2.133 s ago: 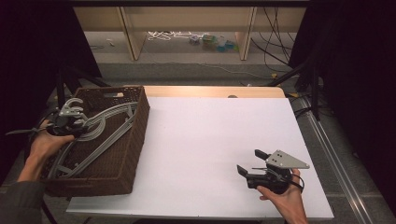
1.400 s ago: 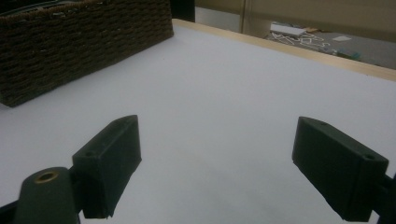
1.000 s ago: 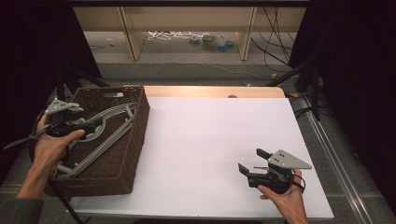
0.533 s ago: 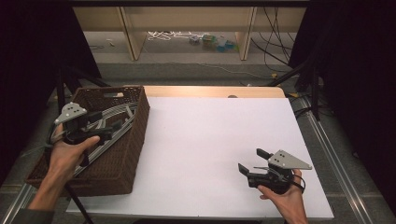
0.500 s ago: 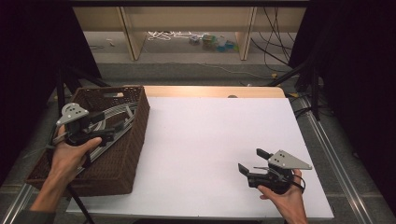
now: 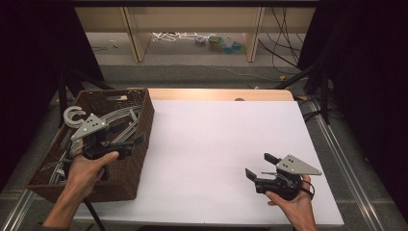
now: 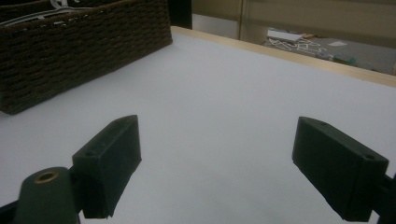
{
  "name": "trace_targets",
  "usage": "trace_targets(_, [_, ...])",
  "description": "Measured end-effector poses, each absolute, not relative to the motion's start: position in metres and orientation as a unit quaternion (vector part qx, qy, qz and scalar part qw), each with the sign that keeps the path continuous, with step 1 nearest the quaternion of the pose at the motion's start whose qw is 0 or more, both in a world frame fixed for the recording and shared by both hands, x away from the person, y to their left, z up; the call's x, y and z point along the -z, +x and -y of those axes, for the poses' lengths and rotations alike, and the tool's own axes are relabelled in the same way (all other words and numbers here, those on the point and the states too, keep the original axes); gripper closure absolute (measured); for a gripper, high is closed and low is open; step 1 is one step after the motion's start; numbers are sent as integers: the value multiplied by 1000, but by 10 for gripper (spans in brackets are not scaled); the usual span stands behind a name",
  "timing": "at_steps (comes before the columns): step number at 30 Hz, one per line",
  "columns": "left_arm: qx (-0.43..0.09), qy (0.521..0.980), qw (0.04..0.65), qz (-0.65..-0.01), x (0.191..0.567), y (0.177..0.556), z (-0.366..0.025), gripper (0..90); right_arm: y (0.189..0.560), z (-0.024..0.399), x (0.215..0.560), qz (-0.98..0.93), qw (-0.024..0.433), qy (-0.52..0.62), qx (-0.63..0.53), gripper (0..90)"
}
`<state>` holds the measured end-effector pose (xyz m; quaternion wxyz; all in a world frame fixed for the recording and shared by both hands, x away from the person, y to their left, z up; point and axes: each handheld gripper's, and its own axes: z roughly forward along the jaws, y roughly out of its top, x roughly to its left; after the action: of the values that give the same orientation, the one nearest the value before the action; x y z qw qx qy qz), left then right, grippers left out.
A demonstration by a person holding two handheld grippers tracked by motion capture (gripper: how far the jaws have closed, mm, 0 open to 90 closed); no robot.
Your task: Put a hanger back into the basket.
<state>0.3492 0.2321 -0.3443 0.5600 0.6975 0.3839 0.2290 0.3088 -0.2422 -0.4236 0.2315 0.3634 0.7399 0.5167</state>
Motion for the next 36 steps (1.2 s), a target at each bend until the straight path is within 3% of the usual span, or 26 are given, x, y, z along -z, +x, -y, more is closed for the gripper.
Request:
trace_targets(12, [-208,709,570,-359,357,336,-205,160,309,244,424,-738,227,366,-519,163])
trace_targets(26, [-233,712,579,-321,382,321,-179,161,310,246,428,-734,228,367,-524,164])
trace_targets(36, [-224,712,580,-325,402,314,-175,161,305,244,427,-723,235,362,-539,163])
